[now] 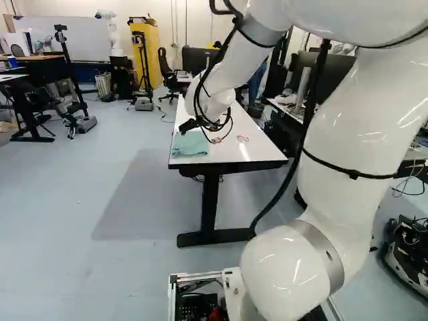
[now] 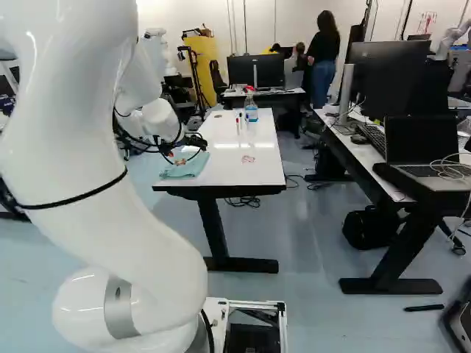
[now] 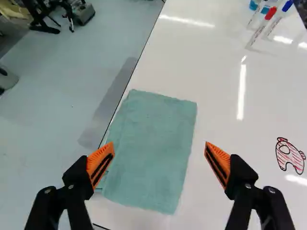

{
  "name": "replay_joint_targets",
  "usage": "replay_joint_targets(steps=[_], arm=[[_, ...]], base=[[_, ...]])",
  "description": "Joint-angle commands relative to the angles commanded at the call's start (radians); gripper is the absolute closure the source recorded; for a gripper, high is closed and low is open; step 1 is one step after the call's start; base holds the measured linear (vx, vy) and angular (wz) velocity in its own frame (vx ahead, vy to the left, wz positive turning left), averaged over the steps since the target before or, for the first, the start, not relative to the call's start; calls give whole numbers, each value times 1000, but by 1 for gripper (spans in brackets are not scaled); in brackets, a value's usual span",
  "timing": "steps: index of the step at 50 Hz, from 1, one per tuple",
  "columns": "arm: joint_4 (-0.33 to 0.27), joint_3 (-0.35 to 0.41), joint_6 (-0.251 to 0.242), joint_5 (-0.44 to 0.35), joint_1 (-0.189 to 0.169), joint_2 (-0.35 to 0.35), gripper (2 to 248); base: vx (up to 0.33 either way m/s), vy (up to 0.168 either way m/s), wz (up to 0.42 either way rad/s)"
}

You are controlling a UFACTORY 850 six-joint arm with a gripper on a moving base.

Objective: Clean the table with the green towel

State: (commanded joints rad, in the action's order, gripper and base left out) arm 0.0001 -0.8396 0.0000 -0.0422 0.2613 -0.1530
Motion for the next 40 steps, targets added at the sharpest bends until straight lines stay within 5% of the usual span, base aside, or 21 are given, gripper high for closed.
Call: replay_joint_targets(steps=[30,40], arm=[[2,-177,0,36,22,-152,3],[2,-185,0,36,24,-159,3]], base=[[0,0,0],[0,0,0]])
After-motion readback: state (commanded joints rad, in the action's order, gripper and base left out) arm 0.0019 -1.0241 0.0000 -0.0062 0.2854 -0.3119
